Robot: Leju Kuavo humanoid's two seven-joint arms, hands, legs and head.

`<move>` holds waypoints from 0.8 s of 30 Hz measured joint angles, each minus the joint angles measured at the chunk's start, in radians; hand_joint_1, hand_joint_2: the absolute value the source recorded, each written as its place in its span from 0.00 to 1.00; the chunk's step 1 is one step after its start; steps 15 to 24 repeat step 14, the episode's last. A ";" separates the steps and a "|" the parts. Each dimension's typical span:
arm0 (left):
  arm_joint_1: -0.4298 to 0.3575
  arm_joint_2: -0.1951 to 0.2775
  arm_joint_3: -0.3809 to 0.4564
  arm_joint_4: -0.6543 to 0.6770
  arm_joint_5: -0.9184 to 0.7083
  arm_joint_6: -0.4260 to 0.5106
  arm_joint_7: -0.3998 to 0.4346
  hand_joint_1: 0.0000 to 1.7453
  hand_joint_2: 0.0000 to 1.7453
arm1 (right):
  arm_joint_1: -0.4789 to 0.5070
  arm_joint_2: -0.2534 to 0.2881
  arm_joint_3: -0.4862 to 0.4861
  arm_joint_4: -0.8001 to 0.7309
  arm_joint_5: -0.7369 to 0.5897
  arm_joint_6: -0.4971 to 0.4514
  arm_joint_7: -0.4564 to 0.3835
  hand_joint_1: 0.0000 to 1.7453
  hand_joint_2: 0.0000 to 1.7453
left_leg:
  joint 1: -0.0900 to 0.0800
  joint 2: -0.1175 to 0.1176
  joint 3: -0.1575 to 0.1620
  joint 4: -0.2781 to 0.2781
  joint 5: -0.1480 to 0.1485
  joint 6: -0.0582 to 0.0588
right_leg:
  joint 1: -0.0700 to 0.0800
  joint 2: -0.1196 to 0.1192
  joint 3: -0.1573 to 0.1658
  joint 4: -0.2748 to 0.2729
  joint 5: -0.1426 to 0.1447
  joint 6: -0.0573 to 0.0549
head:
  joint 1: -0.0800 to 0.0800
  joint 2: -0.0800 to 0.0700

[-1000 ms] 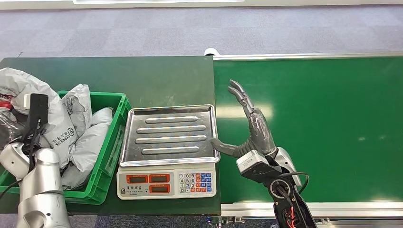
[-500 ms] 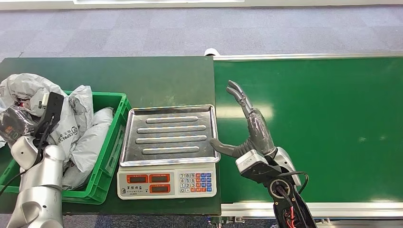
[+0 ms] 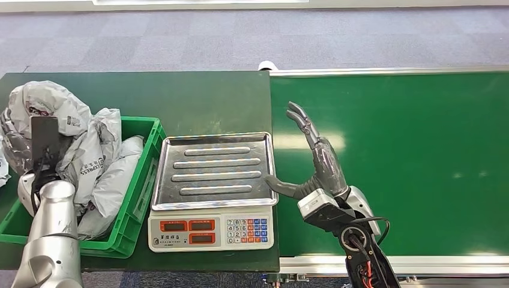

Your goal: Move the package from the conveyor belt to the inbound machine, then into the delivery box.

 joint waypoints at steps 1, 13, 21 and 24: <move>0.008 -0.005 -0.002 -0.024 0.082 -0.006 -0.042 0.00 1.00 | 0.000 0.000 0.000 0.000 0.000 0.000 0.000 0.00 1.00 | 0.000 0.000 0.000 0.000 0.000 0.000 | 0.000 0.000 0.000 0.000 0.000 0.000 | 0.000 0.000; 0.116 -0.060 -0.105 -0.261 0.309 -0.056 -0.113 0.00 1.00 | 0.000 -0.009 0.000 0.000 0.023 -0.019 0.000 0.00 1.00 | 0.000 0.000 -0.001 0.000 0.000 0.000 | 0.000 0.000 -0.001 0.000 0.000 0.000 | 0.000 0.000; 0.122 -0.063 -0.113 -0.271 0.319 -0.057 -0.118 0.00 1.00 | 0.000 -0.009 -0.001 0.000 0.023 -0.020 0.000 0.00 1.00 | 0.000 0.000 -0.001 0.000 0.000 0.000 | 0.000 0.000 -0.001 0.000 0.000 0.000 | 0.000 0.000; 0.122 -0.063 -0.113 -0.271 0.319 -0.057 -0.118 0.00 1.00 | 0.000 -0.009 -0.001 0.000 0.023 -0.020 0.000 0.00 1.00 | 0.000 0.000 -0.001 0.000 0.000 0.000 | 0.000 0.000 -0.001 0.000 0.000 0.000 | 0.000 0.000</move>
